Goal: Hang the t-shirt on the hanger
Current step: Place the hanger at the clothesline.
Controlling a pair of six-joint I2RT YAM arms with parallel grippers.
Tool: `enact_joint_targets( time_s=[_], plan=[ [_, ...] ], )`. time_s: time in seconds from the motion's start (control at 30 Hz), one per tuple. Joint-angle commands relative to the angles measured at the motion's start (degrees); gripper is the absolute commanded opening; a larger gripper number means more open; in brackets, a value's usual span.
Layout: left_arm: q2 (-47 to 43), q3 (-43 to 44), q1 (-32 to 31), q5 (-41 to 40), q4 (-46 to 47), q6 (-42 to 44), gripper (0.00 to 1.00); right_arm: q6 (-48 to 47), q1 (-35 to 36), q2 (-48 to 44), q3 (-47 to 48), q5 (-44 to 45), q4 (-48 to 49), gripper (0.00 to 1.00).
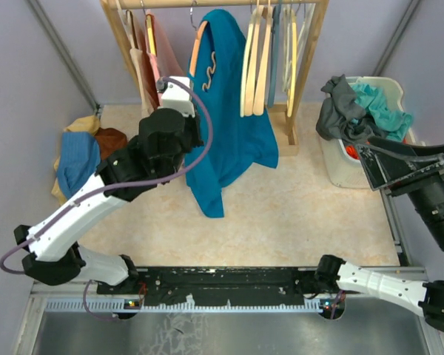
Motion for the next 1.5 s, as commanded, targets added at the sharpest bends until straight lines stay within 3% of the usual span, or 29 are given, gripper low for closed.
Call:
enact_joint_targets(
  time_s=[0.0,0.2,0.57,0.97,1.47],
  plan=[
    [0.71,2.34,5.45,5.01,4.31,-0.28,0.00,-1.17,0.55,-1.50,-0.04,1.58,-0.84,0.67],
    [5.05,5.46,10.39,7.26,5.24,-0.38,0.00,-1.71,1.55,-2.24,-0.22,2.81,-1.53,0.67],
    [13.99,7.00,12.97,2.24,13.49,-3.20,0.00,-2.57,4.47,-1.30,2.20,5.40,-3.34,0.67],
    [11.28,1.82,14.86,1.55,24.07,-4.28,0.00,-1.17,6.84,0.70,5.78,7.84,-8.98,0.67],
    [18.23,12.64,24.83,10.79,15.62,-7.42,0.00,-1.35,8.20,3.04,3.97,7.47,-6.63,0.67]
  ],
)
